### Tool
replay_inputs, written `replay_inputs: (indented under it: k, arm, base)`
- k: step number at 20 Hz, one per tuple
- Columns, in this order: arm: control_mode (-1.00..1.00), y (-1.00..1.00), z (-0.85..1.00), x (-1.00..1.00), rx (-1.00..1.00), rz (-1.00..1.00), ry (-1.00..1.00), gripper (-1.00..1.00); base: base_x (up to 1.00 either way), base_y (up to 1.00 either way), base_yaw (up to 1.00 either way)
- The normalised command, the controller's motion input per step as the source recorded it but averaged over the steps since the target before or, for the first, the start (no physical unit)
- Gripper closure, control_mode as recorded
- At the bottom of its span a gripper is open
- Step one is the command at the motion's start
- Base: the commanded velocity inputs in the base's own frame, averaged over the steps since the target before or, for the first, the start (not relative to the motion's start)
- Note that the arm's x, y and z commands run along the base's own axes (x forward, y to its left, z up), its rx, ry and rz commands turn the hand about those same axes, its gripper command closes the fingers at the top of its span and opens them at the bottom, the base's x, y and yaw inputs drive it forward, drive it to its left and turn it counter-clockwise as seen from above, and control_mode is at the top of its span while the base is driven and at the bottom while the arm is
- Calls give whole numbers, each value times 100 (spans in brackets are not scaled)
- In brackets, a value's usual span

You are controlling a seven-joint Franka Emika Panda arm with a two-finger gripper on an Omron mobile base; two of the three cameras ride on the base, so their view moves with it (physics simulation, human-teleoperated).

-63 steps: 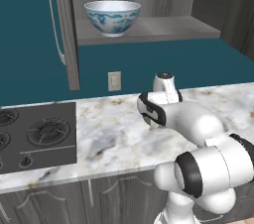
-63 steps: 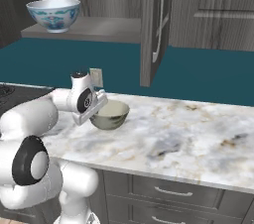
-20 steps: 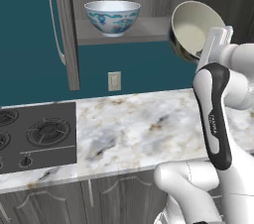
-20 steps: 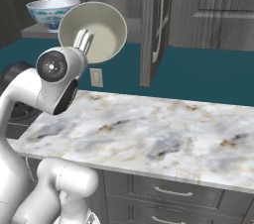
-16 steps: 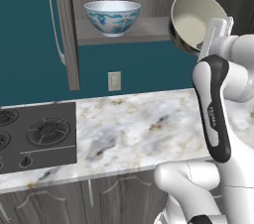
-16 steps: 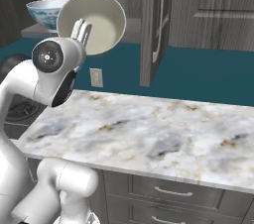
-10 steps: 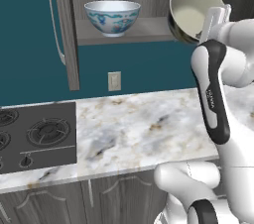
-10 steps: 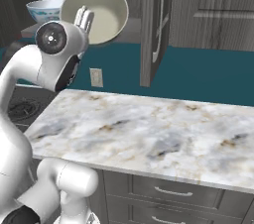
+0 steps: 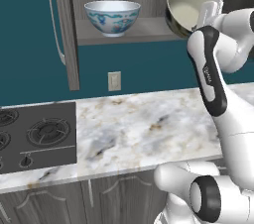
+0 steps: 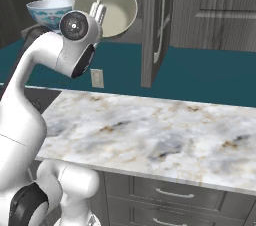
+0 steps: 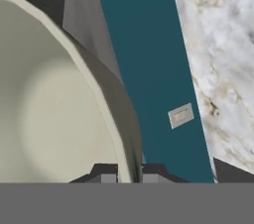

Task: Open the cabinet. Pick the bowls from the counter and place them in the cabinet. Then close the cabinet.

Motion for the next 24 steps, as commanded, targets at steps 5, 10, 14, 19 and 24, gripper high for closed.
replay_inputs:
  k: [5, 10, 14, 19, 24]
  arm:
    - [-100, 0, 0, 77, 0, 0, 0, 100]
    - [-100, -2, -9, 72, 0, 1, 0, 100]
    - [-100, -1, -15, 58, 0, 2, 0, 100]
    - [-100, 0, -20, 45, -2, 2, 1, 100]
    - [-100, -2, -6, 13, -1, 0, 1, -100]
  base:
    - [0, 0, 0]
    - [0, 0, 0]
    - [0, 0, 0]
    - [0, 0, 0]
    - [0, 0, 0]
